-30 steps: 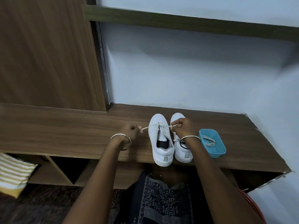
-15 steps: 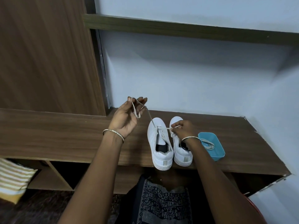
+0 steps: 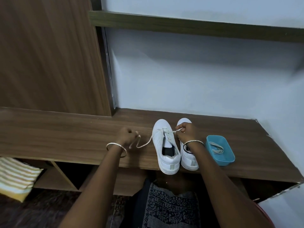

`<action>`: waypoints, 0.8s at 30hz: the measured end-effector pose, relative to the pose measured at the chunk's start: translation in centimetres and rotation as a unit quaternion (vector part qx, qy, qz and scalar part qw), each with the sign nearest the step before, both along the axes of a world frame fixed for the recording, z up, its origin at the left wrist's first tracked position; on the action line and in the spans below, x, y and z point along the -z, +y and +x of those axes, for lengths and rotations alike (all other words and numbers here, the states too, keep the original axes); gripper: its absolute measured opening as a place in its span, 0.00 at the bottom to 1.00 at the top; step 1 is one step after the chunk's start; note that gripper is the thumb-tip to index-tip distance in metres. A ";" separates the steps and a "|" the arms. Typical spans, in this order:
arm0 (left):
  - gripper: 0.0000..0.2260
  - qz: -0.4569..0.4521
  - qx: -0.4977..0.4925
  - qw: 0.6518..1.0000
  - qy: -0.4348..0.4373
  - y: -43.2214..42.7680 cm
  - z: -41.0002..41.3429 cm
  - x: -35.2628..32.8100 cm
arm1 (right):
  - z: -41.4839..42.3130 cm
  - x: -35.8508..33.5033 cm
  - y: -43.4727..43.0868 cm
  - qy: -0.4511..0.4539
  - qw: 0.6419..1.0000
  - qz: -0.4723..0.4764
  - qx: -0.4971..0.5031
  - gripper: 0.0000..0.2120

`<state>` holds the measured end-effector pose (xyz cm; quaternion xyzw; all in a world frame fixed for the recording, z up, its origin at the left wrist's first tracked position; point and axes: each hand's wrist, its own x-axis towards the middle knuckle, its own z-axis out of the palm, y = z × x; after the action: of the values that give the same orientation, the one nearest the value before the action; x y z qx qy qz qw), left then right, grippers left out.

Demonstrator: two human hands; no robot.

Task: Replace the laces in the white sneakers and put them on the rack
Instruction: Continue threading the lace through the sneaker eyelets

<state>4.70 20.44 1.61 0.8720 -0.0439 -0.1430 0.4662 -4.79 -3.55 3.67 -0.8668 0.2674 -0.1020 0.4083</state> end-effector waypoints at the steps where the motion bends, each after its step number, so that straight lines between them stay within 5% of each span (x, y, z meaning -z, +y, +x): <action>1: 0.11 0.070 0.004 0.997 -0.027 0.2 0.2 0.4 | 0.0 -0.1 0.0 0.000 1.000 0.002 0.002 0.11; 3: 0.08 0.116 0.004 0.991 -0.064 0.1 0.8 0.8 | 0.2 0.4 -0.3 -0.003 1.000 0.018 0.003 0.08; 10: 0.16 0.042 0.108 0.989 -0.088 -4.6 2.7 1.6 | 0.7 0.6 0.3 -0.030 0.996 0.087 -0.010 0.02; 13: 0.12 0.060 0.132 0.986 -0.085 -6.4 2.6 2.3 | 0.7 0.5 0.3 -0.030 0.993 0.110 -0.016 0.01; 21: 0.08 0.054 0.111 0.991 -0.058 -8.9 2.9 3.9 | 1.1 1.7 -0.3 -0.034 0.989 0.142 -0.026 0.06; 24: 0.10 -0.034 0.070 0.997 -0.012 -8.6 3.0 4.0 | 1.3 2.7 -1.1 -0.032 0.994 0.107 0.001 0.06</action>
<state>7.68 11.80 -2.42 0.8521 -0.1153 -0.1632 0.4837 -3.51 -4.66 0.99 -0.8142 0.2645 -0.1010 0.5069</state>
